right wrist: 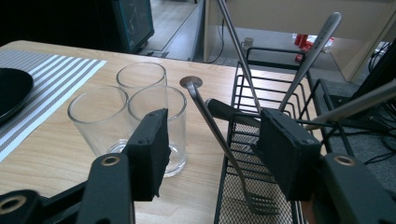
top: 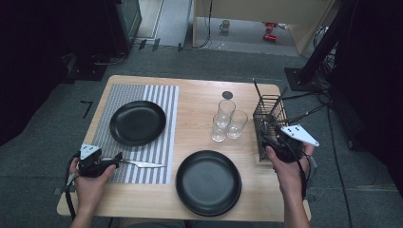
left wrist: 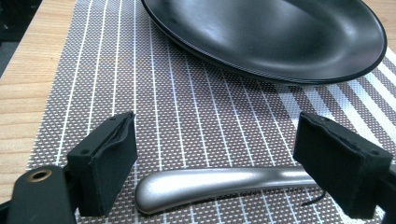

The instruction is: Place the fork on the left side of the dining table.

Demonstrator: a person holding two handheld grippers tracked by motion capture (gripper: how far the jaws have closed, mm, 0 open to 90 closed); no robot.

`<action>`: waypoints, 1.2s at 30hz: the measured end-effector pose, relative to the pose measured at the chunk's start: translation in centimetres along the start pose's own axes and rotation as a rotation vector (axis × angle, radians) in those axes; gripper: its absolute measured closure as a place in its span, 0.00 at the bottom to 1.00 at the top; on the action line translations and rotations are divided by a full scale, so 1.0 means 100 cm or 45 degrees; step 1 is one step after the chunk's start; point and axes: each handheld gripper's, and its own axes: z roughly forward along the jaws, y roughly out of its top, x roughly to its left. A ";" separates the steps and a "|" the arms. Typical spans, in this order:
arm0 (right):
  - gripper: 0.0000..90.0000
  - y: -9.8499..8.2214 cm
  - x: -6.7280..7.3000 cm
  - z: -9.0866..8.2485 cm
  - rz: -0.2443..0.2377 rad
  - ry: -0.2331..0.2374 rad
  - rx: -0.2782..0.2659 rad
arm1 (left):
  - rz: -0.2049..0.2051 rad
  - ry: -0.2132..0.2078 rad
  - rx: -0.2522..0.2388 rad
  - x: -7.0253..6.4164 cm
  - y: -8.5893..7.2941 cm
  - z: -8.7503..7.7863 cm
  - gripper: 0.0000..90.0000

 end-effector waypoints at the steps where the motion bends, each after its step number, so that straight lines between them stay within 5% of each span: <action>1: 0.56 0.000 0.000 0.002 -0.003 0.008 0.009 | -0.001 -0.001 0.000 0.000 0.000 0.000 0.15; 14: 0.77 -0.003 0.003 0.024 -0.075 -0.092 0.052 | -0.004 -0.004 0.000 0.000 0.000 0.000 0.15; 18: 0.90 -0.003 0.001 0.023 -0.066 -0.113 0.012 | -0.006 -0.005 -0.002 0.000 0.000 0.000 0.15; 29: 0.98 -0.001 -0.013 0.017 -0.088 -0.229 -0.050 | 0.001 0.005 -0.018 -0.001 0.000 -0.001 0.15; 36: 0.98 0.000 -0.025 0.008 -0.038 -0.218 -0.084 | 0.003 0.008 -0.019 -0.001 0.000 -0.001 0.15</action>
